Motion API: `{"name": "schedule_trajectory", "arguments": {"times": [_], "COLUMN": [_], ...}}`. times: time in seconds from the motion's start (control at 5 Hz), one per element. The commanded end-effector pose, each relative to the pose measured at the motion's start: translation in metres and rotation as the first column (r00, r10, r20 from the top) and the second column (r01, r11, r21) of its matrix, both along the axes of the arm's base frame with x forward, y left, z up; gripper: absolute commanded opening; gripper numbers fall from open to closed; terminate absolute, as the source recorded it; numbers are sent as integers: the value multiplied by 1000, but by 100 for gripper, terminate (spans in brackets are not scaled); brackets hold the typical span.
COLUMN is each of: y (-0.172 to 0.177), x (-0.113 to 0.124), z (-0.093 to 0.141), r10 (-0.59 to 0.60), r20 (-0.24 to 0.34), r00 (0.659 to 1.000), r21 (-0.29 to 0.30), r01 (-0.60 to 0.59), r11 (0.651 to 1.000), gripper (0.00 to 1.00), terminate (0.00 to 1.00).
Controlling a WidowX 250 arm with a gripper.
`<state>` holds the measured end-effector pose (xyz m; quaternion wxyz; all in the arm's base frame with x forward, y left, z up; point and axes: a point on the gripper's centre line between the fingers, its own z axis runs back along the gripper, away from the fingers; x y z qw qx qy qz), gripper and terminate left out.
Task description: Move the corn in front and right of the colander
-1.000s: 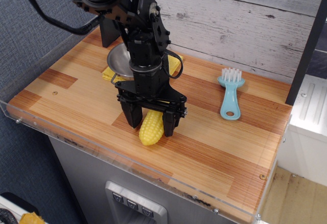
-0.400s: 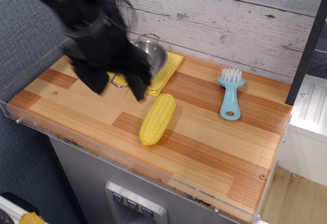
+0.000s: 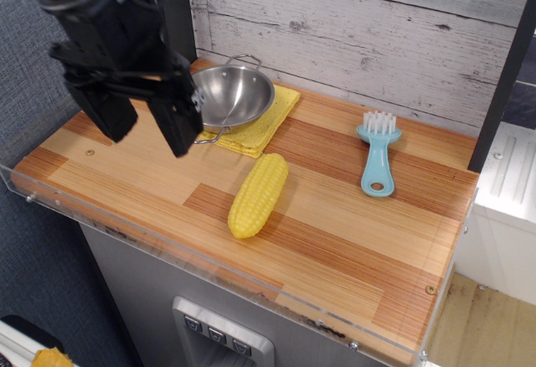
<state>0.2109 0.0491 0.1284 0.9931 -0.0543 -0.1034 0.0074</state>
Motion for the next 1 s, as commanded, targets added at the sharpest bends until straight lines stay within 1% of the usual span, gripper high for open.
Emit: {"name": "schedule_trajectory", "arguments": {"times": [0.0,0.2,0.4,0.6,0.8], "y": [-4,-6,-5,-5,-5], "x": [7,8,8,8,8], "z": [5,3,5,5,5], "r10": [-85,-75,-60,-60,-60], "r20": [-35,-33,-17,-17,-17], "r00": [996,997,998,998,998], "r21": [100,128,148,148,148], "r01": [88,78,62,62,62], "r11": [991,989,987,987,987], "gripper": [100,100,100,100,100], "terminate": [0,0,0,0,100]}}
